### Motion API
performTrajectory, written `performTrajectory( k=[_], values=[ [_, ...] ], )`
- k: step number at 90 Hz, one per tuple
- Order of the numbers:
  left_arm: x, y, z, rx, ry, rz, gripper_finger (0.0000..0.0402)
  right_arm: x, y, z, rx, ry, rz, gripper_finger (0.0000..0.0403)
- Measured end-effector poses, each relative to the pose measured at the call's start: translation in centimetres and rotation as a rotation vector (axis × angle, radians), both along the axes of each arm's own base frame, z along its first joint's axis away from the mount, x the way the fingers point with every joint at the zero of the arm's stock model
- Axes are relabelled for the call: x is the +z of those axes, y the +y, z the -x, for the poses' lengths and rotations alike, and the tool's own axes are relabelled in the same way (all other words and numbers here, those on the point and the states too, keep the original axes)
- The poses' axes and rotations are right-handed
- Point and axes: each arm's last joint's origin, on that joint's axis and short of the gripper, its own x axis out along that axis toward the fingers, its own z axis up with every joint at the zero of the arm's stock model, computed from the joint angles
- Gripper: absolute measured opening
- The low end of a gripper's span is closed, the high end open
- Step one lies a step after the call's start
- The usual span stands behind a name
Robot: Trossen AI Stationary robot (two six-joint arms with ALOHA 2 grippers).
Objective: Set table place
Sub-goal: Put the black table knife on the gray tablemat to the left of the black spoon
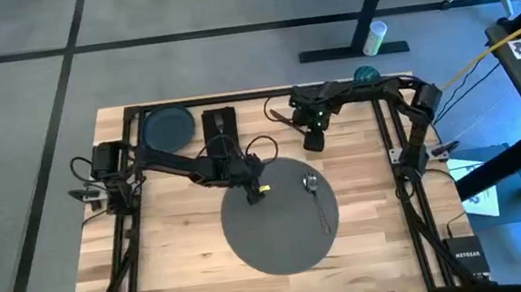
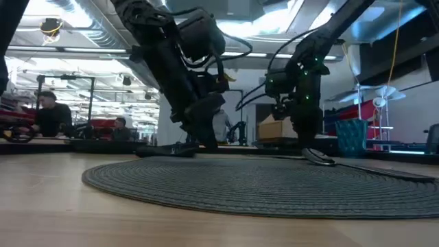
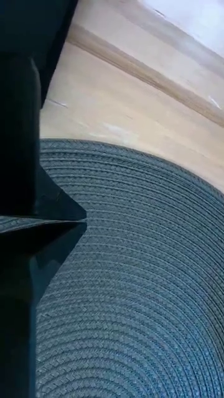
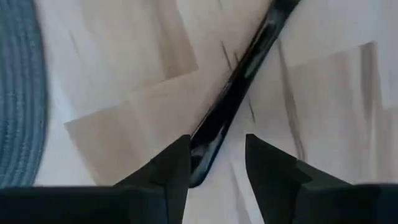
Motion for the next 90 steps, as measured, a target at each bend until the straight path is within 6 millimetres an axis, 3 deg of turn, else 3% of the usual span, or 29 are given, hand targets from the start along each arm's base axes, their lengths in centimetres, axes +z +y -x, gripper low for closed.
performTrajectory(
  k=[33,67,76,90],
  values=[
    [0.0,-0.2,0.0,0.000,-0.002,0.002,0.0000,-0.4,-0.3,-0.5,-0.024,-0.063,0.048,0.0136],
    [0.0,-0.2,0.0,0.000,0.002,0.002,0.0000,-2.6,-0.6,-1.0,-0.029,-0.061,-0.010,0.0133],
    [0.0,-0.2,0.0,0.000,0.004,0.002,0.0000,-2.7,-0.6,-1.0,-0.026,-0.066,-0.014,0.0110],
    [0.0,-0.2,0.1,0.003,0.006,0.005,0.0000,-2.7,-0.6,-1.1,-0.019,-0.071,-0.006,0.0033]
  ],
)
